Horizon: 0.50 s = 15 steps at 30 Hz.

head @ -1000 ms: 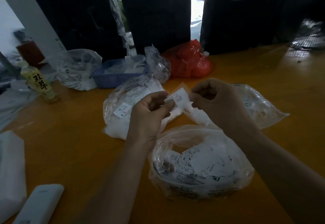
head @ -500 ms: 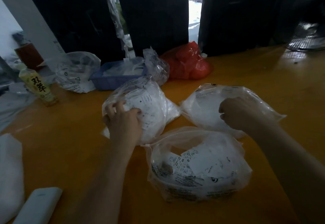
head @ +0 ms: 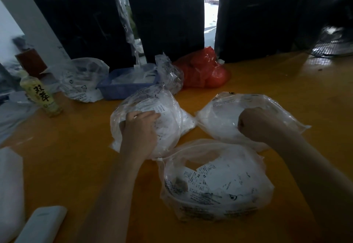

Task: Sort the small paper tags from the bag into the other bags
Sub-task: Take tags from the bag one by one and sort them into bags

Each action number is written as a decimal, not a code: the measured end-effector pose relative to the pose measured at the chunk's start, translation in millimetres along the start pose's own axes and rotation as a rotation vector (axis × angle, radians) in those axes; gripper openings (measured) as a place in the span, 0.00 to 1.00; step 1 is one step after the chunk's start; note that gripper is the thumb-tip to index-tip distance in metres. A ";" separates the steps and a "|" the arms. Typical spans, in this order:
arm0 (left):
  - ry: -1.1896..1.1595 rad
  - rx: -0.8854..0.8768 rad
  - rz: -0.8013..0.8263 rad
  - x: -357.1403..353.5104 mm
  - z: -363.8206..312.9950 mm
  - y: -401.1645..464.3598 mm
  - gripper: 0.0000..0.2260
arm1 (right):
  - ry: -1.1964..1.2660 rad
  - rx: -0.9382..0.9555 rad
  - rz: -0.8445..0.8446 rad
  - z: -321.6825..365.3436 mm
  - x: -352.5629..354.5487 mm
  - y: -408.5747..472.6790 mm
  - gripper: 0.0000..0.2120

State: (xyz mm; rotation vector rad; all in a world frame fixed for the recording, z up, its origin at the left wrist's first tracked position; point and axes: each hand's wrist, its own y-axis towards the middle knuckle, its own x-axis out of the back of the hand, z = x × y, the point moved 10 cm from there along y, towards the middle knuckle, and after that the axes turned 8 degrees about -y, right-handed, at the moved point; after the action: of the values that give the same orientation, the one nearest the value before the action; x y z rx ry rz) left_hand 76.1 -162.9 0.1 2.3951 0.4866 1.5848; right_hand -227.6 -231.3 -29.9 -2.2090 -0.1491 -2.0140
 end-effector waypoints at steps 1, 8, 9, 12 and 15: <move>-0.022 0.009 -0.028 5.3 -1.1 -0.6 0.22 | -0.010 -0.008 -0.013 -2.3 6.8 -2.8 0.18; -0.565 -0.078 -0.249 44.9 -38.1 -13.0 0.10 | 0.324 0.132 -0.122 16.2 55.3 -25.6 0.15; -0.660 -0.069 -0.183 39.6 -45.6 -14.4 0.10 | 0.465 0.145 -0.120 21.8 61.2 -32.7 0.11; -0.909 0.020 0.176 1.7 -68.7 -22.2 0.21 | 0.766 0.245 -0.076 45.7 74.8 -51.9 0.07; -1.077 0.091 0.404 -28.3 -86.6 -36.4 0.24 | 0.816 0.331 -0.062 63.2 83.1 -64.4 0.13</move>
State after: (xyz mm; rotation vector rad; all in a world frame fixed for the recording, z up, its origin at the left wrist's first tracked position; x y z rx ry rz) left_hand -19.2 -140.0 -3.5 3.0498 -0.1584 0.1578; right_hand -168.9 -158.9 50.0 -1.0909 -0.4083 -2.5138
